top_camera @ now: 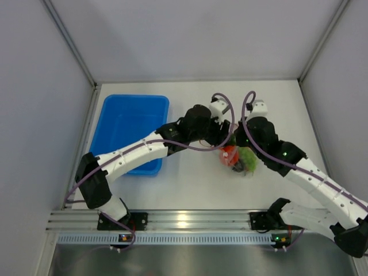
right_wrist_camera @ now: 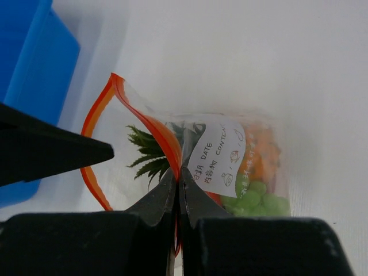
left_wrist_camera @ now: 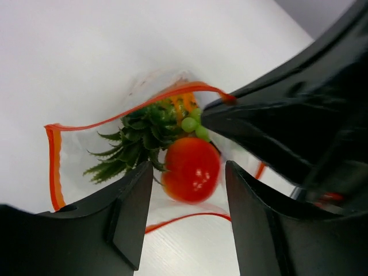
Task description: Open the zip-top bag and remove the fake food
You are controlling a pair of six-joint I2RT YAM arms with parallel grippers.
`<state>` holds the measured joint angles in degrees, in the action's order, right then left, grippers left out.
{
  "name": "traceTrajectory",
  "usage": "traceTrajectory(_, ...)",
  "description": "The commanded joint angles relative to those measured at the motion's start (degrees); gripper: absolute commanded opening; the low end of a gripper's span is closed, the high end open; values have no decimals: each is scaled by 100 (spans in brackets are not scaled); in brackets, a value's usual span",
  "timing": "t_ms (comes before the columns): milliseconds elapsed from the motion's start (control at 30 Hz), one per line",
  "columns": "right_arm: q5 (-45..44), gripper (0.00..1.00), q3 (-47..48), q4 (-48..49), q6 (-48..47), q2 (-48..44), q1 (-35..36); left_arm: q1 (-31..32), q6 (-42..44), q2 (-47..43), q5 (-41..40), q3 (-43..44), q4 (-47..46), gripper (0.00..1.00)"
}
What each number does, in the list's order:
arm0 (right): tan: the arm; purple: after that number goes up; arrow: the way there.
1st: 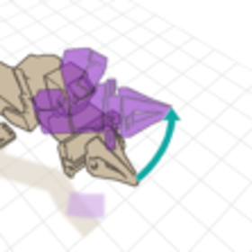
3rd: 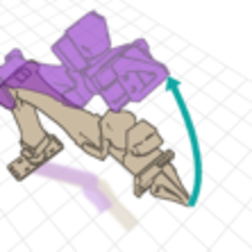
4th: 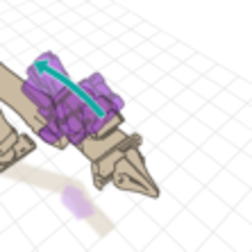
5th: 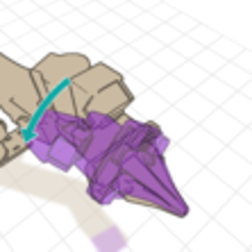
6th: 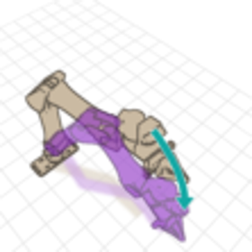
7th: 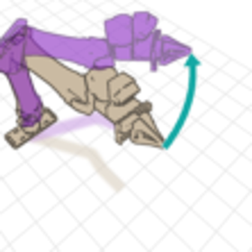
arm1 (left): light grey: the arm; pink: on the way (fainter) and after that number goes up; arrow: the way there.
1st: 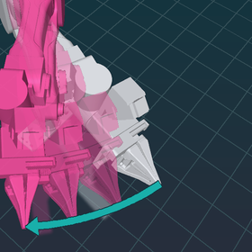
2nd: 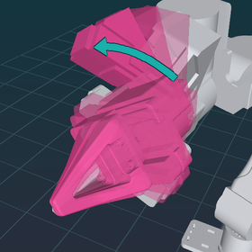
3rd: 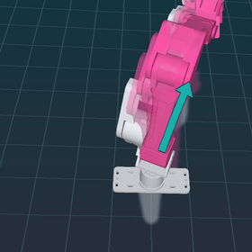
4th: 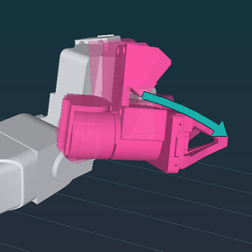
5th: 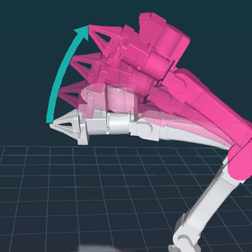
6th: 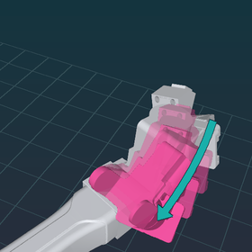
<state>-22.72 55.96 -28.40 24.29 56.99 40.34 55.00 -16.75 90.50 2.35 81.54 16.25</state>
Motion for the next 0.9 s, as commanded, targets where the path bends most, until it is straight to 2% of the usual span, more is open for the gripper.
traceTrajectory(0,215,0,-15,397,102,-408,-8,-51,961,56,334,-304,-823,59)
traceTrajectory(200,224,0,46,169,58,-548,-17,-51,1525,-67,793,-1103,-1912,56)
traceTrajectory(300,347,0,28,168,58,-636,-17,-42,1797,-6,872,-1263,-2143,59)
traceTrajectory(533,268,0,20,54,-56,-619,-26,-42,1965,126,372,-1500,-2074,64)
traceTrajectory(700,426,0,-15,89,-153,-479,-26,63,2273,161,-752,-1474,-1696,65)
traceTrajectory(867,234,0,46,-33,-241,-347,-26,63,2369,354,-877,-1255,-1117,67)
